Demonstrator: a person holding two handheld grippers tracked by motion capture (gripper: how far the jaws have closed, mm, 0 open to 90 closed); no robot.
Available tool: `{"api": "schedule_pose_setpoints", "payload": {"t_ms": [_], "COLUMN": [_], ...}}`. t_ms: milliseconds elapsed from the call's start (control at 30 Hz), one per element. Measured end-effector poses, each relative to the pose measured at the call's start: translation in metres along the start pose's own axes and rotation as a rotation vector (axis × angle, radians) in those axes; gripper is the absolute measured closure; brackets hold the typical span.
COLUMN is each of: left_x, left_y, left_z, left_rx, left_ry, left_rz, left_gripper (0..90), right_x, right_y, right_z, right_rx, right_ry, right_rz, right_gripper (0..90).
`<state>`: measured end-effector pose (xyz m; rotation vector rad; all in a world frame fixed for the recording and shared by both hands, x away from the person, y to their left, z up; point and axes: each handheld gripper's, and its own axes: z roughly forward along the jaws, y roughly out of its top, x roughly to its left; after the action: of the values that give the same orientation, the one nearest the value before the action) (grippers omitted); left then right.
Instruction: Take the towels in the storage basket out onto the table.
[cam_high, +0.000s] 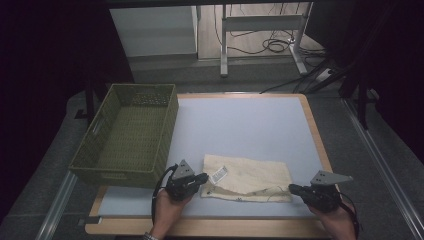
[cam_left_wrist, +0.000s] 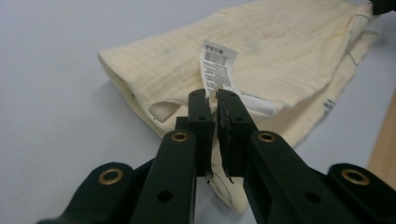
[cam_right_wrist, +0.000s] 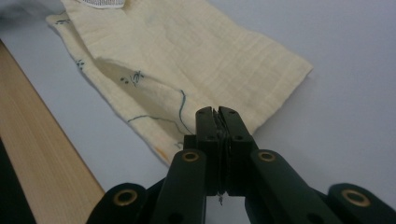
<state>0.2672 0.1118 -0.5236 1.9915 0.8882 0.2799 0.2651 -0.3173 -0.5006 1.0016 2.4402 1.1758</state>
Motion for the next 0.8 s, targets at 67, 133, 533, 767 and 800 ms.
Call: {"api": "schedule_pose_setpoints", "payload": {"t_ms": [67,133,533,767,800], "left_x": [-0.002,-0.003,0.005,0.014,0.016], "left_y": [-0.005,-0.01,-0.008,0.011,0.013], "left_z": [-0.001,-0.003,-0.015,-0.008,-0.004], "left_rx": [0.008,0.017,-0.008,-0.018,-0.015], "left_ry": [-0.003,-0.02,0.015,0.06,0.061], "left_rz": [0.001,-0.015,-0.074,-0.093,-0.097], "left_gripper": [84.1,81.3,49.8,46.5,46.5], "right_x": [0.001,0.002,-0.004,-0.021,-0.024], "right_y": [-0.004,-0.009,-0.003,0.014,0.016], "right_z": [-0.001,-0.002,-0.016,0.005,0.008], "right_rx": [0.0,0.0,-0.04,-0.021,-0.02], "right_ry": [0.007,0.019,-0.01,-0.053,-0.058], "right_rz": [0.005,0.009,0.005,0.001,0.008], "right_gripper": [87.6,86.9,71.9,70.4,70.8]}}
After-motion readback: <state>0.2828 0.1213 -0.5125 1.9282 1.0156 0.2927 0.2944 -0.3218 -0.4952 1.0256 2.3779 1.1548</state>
